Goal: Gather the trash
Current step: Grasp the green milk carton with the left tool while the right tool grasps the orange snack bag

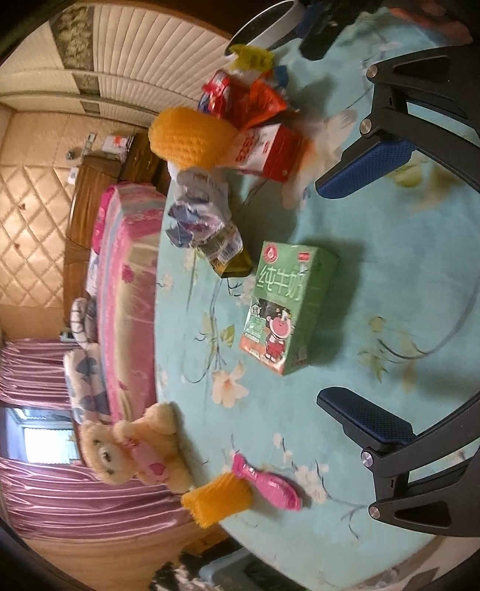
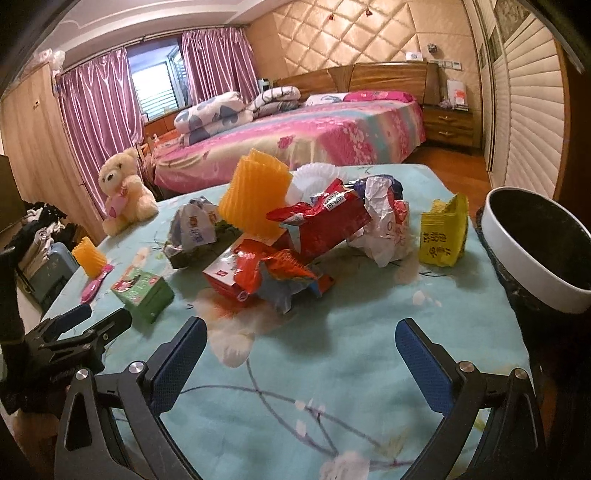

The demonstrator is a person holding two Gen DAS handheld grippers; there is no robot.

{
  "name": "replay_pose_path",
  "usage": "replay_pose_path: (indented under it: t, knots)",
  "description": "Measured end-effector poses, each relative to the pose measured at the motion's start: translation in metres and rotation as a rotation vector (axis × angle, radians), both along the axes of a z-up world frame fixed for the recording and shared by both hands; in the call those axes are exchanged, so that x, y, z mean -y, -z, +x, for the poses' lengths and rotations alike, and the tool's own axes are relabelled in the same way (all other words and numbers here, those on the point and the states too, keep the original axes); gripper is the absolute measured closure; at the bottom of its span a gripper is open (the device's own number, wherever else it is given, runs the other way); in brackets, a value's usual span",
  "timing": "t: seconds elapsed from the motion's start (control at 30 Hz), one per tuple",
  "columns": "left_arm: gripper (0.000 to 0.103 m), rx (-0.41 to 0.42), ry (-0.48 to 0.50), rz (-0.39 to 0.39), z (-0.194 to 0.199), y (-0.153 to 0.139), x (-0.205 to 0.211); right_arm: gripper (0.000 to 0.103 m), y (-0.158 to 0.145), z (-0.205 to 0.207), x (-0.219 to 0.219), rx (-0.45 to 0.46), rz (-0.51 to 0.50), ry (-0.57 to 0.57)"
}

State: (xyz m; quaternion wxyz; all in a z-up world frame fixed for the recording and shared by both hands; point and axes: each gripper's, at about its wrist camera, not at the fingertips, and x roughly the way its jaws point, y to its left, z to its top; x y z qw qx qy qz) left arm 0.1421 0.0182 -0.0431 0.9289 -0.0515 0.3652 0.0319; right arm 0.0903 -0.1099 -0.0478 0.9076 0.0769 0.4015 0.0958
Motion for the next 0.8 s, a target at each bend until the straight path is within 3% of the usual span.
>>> replay_pose_path:
  t: [0.17,0.47,0.57,0.63,0.67,0.8]
  knots:
    - [0.001,-0.028,-0.041,-0.033,0.033,0.001,0.001,0.005,0.007,0.017,0.002,-0.035,0.009,-0.019]
    - [0.001,-0.11,-0.122,0.033,0.073,0.011,0.014,0.015,0.018,0.048,-0.001,-0.097,0.014,-0.067]
    - [0.009,-0.16,-0.14,0.038,0.083,0.018,0.013,0.025,0.023,0.055,-0.001,-0.115,0.011,-0.079]
    - [0.033,-0.176,-0.133,0.031,0.088,0.02,0.009,0.042,0.026,0.058,-0.001,-0.127,0.027,-0.085]
    - [0.039,-0.181,-0.127,0.031,0.089,0.022,0.008,0.048,0.027,0.059,-0.001,-0.131,0.032,-0.088]
    - [0.044,-0.149,-0.098,0.017,0.079,0.019,-0.001,0.075,0.026,0.055,0.004,-0.121,0.055,-0.087]
